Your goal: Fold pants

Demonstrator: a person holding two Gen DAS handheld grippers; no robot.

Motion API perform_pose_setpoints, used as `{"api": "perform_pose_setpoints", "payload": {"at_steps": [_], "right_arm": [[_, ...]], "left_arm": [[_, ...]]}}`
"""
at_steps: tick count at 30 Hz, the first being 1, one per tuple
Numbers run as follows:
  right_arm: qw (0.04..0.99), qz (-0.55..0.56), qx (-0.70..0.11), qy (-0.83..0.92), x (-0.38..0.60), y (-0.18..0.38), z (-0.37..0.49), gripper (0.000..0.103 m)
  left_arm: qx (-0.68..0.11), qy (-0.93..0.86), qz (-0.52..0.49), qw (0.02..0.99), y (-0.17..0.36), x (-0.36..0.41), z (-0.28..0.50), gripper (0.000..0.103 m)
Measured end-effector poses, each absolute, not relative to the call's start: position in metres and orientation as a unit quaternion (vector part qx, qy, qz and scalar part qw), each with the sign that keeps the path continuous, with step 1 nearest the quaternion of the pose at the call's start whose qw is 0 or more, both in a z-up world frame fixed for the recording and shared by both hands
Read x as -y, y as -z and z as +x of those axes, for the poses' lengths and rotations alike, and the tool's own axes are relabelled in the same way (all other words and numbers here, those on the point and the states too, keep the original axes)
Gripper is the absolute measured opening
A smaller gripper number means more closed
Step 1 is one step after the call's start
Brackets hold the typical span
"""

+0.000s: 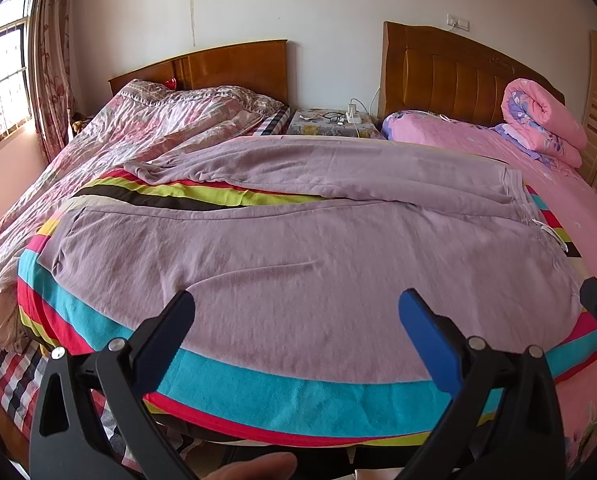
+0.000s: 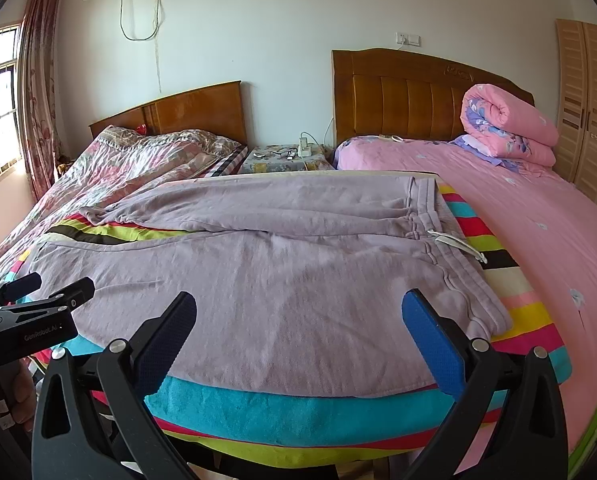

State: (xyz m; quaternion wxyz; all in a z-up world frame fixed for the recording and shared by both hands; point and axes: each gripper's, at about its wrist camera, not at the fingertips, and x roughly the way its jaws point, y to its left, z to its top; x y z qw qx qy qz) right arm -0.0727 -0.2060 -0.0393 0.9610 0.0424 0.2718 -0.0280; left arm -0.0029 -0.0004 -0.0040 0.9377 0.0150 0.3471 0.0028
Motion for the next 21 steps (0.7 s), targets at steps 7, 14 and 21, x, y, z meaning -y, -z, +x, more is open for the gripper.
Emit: {"api": "perform_pose_setpoints", "payload": {"at_steps": [7, 14, 21], "right_arm": [[0.96, 0.04, -0.276, 0.029, 0.2058, 0.0391, -0.0718, 0.099], [0.96, 0.04, -0.276, 0.029, 0.2059, 0.0398, -0.0716, 0.099], [0.959, 0.04, -0.278, 0.029, 0.2067, 0.0405, -0.0716, 0.099]], "left_arm": [[-0.349, -0.003, 0.014, 0.937, 0.0039, 0.0007, -0.0035, 0.102], [-0.354, -0.003, 0.013, 0.935, 0.0063, 0.0004, -0.0026, 0.102], [-0.356, -0.004, 0.007, 0.934, 0.0074, -0.0036, -0.0018, 0.102]]}}
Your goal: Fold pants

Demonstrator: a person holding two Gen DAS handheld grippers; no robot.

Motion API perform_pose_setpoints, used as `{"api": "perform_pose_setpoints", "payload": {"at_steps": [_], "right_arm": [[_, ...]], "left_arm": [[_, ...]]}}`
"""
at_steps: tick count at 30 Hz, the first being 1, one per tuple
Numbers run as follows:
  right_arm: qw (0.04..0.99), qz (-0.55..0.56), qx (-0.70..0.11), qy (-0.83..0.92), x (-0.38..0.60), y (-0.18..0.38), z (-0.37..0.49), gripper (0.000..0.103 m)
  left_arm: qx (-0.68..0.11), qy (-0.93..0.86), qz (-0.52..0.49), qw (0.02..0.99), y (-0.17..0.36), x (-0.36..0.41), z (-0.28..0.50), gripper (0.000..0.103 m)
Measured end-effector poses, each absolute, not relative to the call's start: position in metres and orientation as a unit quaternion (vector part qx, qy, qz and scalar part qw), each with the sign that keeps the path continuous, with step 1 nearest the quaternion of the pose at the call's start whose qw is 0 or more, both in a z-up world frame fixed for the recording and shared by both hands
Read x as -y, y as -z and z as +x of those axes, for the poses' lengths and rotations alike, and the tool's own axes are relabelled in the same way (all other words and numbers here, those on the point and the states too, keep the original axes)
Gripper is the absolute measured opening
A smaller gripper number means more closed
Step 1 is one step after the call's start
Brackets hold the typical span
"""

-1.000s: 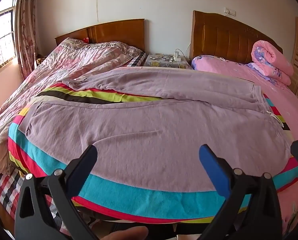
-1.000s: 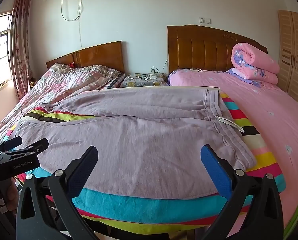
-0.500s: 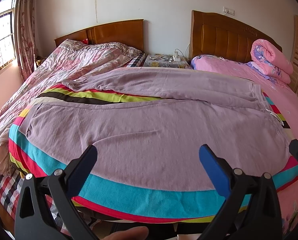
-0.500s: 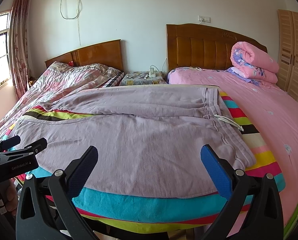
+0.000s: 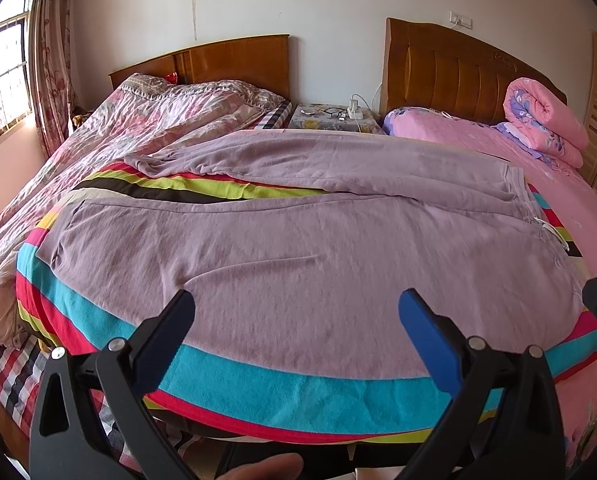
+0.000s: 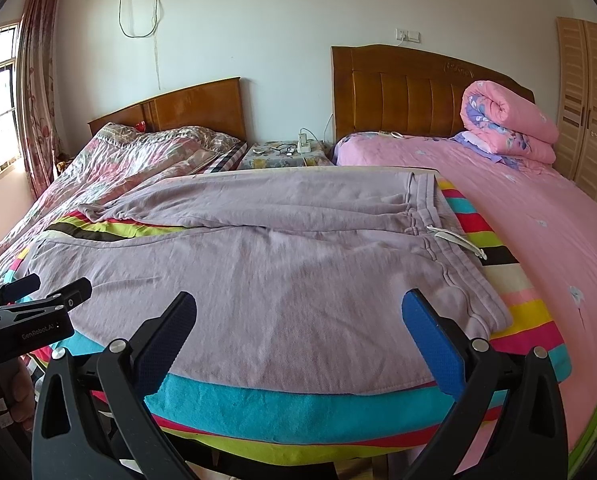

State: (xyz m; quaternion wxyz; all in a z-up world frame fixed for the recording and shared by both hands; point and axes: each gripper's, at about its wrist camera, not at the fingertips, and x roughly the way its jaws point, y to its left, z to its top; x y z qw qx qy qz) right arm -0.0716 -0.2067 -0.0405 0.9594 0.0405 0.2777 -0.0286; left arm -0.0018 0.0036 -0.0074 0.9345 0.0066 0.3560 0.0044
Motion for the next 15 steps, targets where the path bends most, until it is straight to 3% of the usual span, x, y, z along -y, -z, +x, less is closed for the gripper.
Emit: {"api": "perform_pose_setpoints", "payload": {"at_steps": [15], "right_arm": [[0.957, 0.041, -0.287, 0.022, 0.2046, 0.045, -0.0698, 0.099]], "left_arm": [[-0.357, -0.009, 0.01, 0.934, 0.0116, -0.0054, -0.0014, 0.102]]}}
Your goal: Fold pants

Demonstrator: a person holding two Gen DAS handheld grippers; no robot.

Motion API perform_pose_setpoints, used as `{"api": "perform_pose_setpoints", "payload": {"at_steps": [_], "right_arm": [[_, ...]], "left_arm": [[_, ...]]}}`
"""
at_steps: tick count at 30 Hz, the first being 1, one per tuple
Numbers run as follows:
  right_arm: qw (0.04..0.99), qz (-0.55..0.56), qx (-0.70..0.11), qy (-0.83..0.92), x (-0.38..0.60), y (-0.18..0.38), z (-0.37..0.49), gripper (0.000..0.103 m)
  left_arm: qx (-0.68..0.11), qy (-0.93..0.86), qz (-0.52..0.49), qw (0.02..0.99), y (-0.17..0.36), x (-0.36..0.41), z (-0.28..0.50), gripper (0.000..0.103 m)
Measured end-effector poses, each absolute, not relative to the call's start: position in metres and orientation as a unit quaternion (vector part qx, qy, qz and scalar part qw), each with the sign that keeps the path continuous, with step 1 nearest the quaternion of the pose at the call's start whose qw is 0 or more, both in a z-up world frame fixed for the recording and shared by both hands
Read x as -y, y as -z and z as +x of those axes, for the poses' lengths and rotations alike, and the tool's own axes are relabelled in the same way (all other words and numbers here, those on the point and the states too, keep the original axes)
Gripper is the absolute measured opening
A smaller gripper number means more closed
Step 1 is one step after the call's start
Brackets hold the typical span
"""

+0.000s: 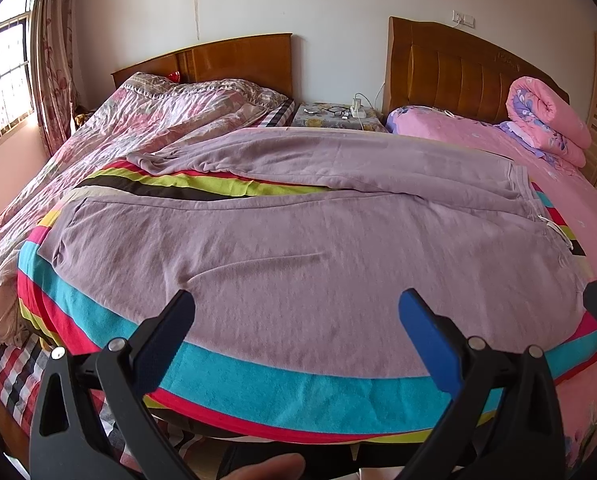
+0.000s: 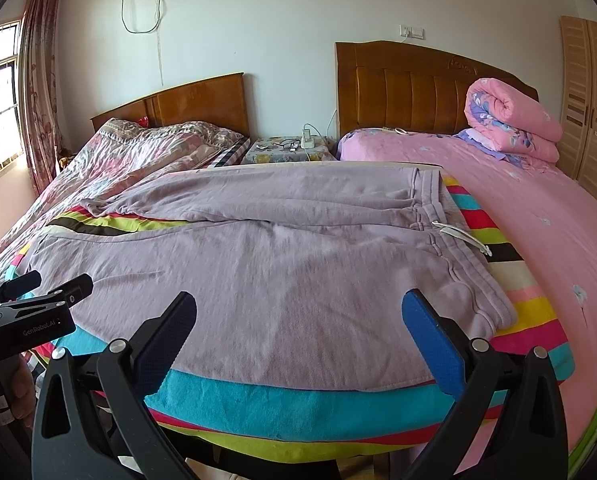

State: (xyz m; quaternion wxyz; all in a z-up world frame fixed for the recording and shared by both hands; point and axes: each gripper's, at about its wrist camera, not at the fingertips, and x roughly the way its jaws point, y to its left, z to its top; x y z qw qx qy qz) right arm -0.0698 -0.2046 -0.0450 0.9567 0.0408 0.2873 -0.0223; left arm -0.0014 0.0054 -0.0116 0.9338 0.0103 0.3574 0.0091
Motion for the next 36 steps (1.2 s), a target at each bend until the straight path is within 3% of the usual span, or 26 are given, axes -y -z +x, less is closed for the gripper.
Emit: {"api": "perform_pose_setpoints", "payload": {"at_steps": [21, 32, 36], "right_arm": [[0.956, 0.009, -0.295, 0.001, 0.201, 0.05, -0.053, 0.099], [0.95, 0.014, -0.305, -0.073, 0.241, 0.043, 0.056, 0.099], [0.951, 0.042, -0.292, -0.093, 0.279, 0.026, 0.129, 0.099]], "left_arm": [[-0.359, -0.004, 0.029, 0.933, 0.021, 0.0, 0.005, 0.102], [-0.419, 0.029, -0.019, 0.907, 0.027, -0.012, 0.089, 0.102], [-0.468, 0.104, -0.111, 0.871, 0.032, -0.031, 0.141, 0.102]]}}
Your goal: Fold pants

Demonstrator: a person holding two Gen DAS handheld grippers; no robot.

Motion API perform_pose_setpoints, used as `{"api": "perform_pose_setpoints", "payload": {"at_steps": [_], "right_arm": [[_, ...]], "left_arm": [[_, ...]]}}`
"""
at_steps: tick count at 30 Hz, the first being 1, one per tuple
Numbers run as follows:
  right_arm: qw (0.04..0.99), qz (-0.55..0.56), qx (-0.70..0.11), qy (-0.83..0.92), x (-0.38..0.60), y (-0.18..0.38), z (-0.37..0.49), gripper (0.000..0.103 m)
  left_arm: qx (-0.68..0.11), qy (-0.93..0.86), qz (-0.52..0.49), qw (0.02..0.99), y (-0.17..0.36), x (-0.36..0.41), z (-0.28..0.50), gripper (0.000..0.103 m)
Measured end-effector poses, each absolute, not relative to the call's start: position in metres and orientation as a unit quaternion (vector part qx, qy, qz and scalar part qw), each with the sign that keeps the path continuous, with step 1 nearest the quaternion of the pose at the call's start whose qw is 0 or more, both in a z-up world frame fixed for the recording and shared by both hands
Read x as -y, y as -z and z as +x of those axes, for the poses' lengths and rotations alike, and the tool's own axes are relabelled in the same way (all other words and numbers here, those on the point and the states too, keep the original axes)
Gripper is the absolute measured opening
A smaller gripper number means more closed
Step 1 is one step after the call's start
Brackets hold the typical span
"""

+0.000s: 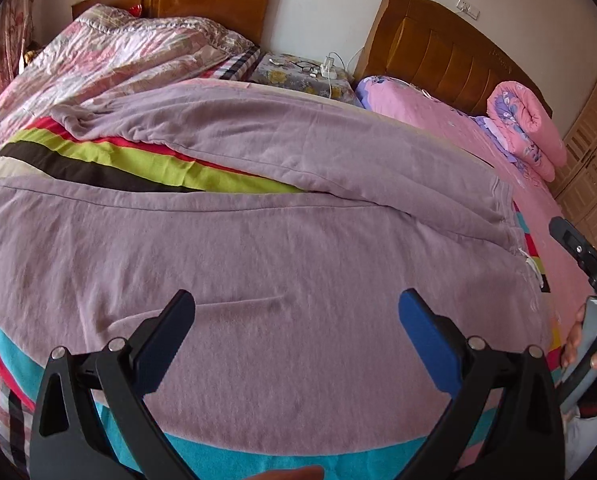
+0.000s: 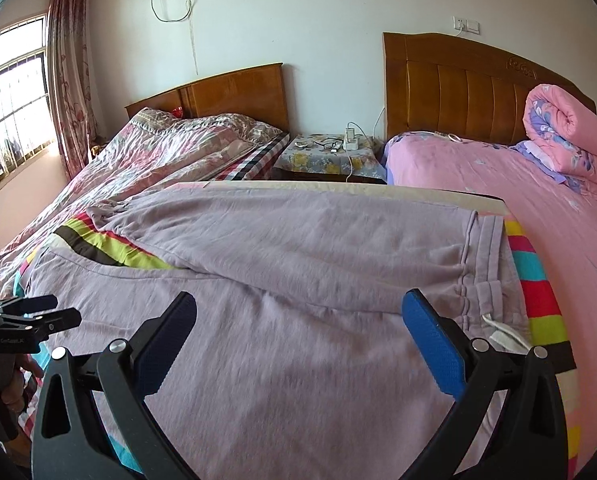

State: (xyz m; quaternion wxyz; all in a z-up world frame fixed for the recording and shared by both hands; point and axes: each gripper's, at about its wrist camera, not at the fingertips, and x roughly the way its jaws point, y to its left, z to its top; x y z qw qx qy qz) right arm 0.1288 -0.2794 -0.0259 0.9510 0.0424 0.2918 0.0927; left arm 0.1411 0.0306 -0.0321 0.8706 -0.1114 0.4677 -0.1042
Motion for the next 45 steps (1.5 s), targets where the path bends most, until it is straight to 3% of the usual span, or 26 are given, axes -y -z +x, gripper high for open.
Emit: {"api": "perform_pose_setpoints", "payload": {"at_steps": [4, 9, 12, 15, 20, 21, 22, 23, 24, 25, 26, 31, 35, 36, 39, 45], "right_arm": [[0.936, 0.001, -0.322, -0.145, 0.283, 0.036, 0.239, 0.099], [0.878, -0.092, -0.406, -0.235, 0.253, 0.087, 0.365, 0.098], [0.859, -0.131, -0.411, -0.275, 0.239, 0.099, 0.412, 0.085], [0.834, -0.152, -0.428, -0.312, 0.23, 0.113, 0.444, 0.084], [0.803, -0.148, -0.46, -0.349, 0.233, 0.134, 0.464, 0.067], [0.803, -0.15, -0.459, -0.35, 0.234, 0.132, 0.46, 0.046], [0.809, -0.157, -0.454, -0.338, 0.235, 0.128, 0.455, 0.018], [0.821, -0.162, -0.436, -0.332, 0.235, 0.119, 0.443, 0.014], [0.829, -0.166, -0.419, -0.332, 0.234, 0.109, 0.429, 0.012], [0.837, -0.179, -0.401, -0.326, 0.23, 0.098, 0.41, 0.011], [0.844, -0.198, -0.38, -0.323, 0.225, 0.086, 0.386, 0.011], [0.868, -0.247, -0.287, -0.322, 0.201, 0.039, 0.227, 0.009], [0.881, -0.163, -0.319, -0.31, 0.199, 0.067, 0.137, 0.01], [0.876, -0.148, -0.343, -0.305, 0.199, 0.085, 0.127, 0.014], [0.879, -0.059, -0.392, -0.264, 0.216, 0.117, 0.104, 0.049], [0.911, 0.165, -0.352, -0.141, 0.3, 0.102, 0.06, 0.059]], "left_arm": [[-0.458, 0.18, -0.202, 0.847, 0.034, -0.046, 0.18, 0.102], [-0.316, 0.196, -0.276, 0.886, 0.018, -0.066, 0.202, 0.102], [-0.332, 0.187, -0.291, 0.878, 0.027, -0.067, 0.22, 0.102], [-0.365, 0.165, -0.265, 0.877, 0.042, -0.064, 0.234, 0.102], [-0.384, 0.138, -0.25, 0.878, 0.059, -0.076, 0.247, 0.102], [-0.384, 0.135, -0.247, 0.879, 0.058, -0.078, 0.25, 0.101], [-0.381, 0.129, -0.241, 0.883, 0.057, -0.081, 0.249, 0.097], [-0.378, 0.123, -0.232, 0.888, 0.052, -0.083, 0.247, 0.084], [-0.379, 0.107, -0.219, 0.893, 0.05, -0.083, 0.248, 0.077], [-0.383, 0.092, -0.208, 0.895, 0.049, -0.085, 0.245, 0.068], [-0.384, 0.085, -0.205, 0.896, 0.048, -0.089, 0.241, 0.067], [-0.348, 0.083, -0.243, 0.902, 0.028, -0.111, 0.21, 0.069], [-0.345, 0.082, -0.25, 0.901, 0.026, -0.122, 0.175, 0.076], [-0.351, 0.079, -0.246, 0.9, 0.029, -0.122, 0.168, 0.077], [-0.39, 0.073, -0.227, 0.889, 0.049, -0.118, 0.159, 0.085], [-0.442, 0.1, -0.241, 0.858, 0.068, -0.101, 0.162, 0.086]]}}
